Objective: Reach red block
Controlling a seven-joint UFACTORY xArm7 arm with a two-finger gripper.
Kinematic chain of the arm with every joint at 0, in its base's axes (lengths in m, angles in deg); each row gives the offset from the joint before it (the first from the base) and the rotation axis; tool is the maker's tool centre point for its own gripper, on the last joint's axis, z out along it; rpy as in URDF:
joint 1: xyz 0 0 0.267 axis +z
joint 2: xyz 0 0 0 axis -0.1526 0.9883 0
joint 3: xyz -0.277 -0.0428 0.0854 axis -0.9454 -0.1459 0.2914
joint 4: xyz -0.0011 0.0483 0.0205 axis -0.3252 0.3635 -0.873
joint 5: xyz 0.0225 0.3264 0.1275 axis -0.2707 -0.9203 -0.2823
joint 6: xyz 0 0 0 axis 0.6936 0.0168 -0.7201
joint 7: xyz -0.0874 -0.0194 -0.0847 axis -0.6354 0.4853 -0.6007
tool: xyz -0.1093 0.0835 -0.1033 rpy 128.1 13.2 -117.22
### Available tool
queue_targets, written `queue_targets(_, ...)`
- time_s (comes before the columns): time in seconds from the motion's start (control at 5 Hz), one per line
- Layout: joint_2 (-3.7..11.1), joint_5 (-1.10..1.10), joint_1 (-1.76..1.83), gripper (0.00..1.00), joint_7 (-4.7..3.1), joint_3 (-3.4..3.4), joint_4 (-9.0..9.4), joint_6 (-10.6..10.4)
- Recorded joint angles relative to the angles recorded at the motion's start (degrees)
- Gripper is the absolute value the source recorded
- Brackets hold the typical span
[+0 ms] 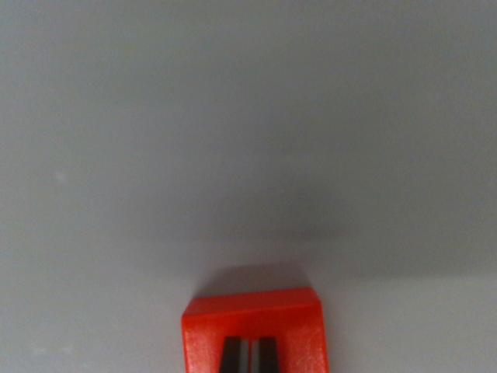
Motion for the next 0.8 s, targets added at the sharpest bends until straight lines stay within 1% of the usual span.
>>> queue_targets(0.6,0.00,0.00,0.00,0.00,0.00,0.00,0.00,0.0)
queue_targets(0.8,0.00,0.00,0.00,1.00,0.00,0.00,0.00,0.0)
